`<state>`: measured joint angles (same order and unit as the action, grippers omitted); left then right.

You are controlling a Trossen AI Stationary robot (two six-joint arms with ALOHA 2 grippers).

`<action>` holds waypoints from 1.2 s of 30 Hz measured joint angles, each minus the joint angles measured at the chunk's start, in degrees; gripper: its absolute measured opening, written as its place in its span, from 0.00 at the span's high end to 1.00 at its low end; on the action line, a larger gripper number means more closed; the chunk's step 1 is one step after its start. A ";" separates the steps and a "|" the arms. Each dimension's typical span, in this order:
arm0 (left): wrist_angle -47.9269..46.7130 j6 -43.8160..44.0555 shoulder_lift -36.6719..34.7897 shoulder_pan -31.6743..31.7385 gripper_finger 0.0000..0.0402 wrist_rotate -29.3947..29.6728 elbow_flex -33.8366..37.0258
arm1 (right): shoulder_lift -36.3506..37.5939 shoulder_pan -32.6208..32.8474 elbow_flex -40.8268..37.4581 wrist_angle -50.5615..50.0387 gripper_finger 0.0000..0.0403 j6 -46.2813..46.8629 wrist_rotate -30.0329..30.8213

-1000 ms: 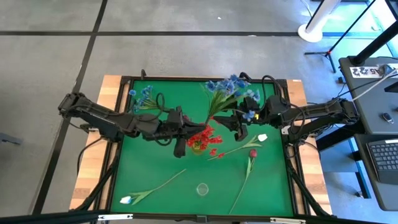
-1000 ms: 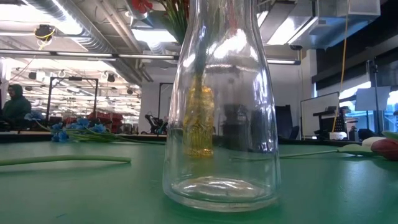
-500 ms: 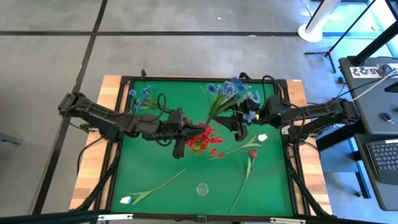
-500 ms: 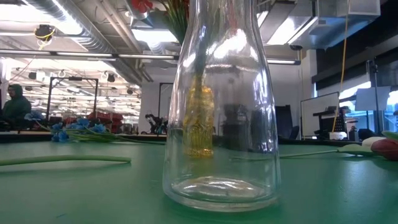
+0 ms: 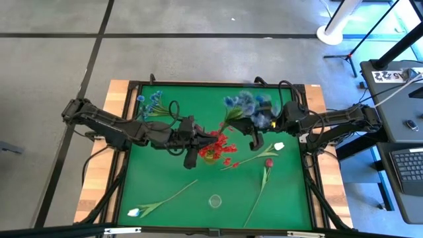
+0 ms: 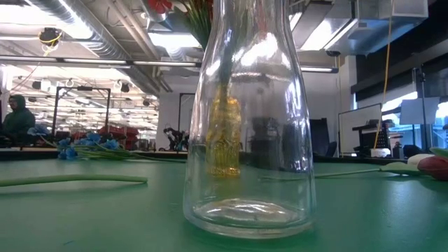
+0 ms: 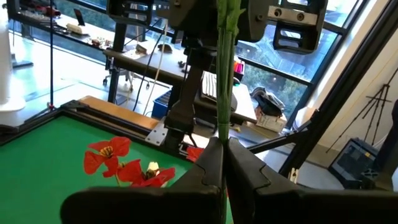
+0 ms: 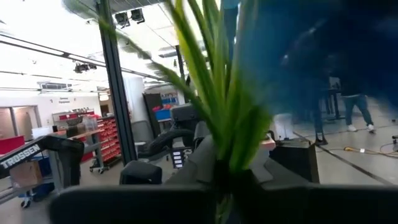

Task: Sort flowers into vase by color
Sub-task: Put the right blue flowers into the transparent vase

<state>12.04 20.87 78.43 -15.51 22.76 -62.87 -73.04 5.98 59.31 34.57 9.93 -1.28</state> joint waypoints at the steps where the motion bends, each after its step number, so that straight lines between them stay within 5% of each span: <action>1: 0.02 -0.24 -0.09 0.00 0.99 0.00 0.00 | 0.19 0.00 0.00 -0.06 0.96 -0.15 -0.37; 14: -0.91 -5.92 -9.45 -2.61 0.71 0.85 -0.04 | 10.48 0.07 0.00 -6.69 0.97 -1.32 -1.23; 24: -5.95 -11.81 -17.23 -9.51 0.66 13.83 -0.04 | 18.47 8.79 0.07 -20.30 0.98 0.22 -5.85; 31: -9.81 -12.51 -17.90 -12.12 0.66 20.60 -0.04 | 14.29 23.51 0.04 -25.38 0.98 -2.42 6.62; 36: -13.12 -12.12 -17.90 -13.12 0.66 23.62 -0.04 | 6.18 32.02 0.02 -19.59 0.98 -5.42 14.46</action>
<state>-1.08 8.74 60.53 -28.62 46.39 -62.92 -66.86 38.00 59.33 14.97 4.51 13.19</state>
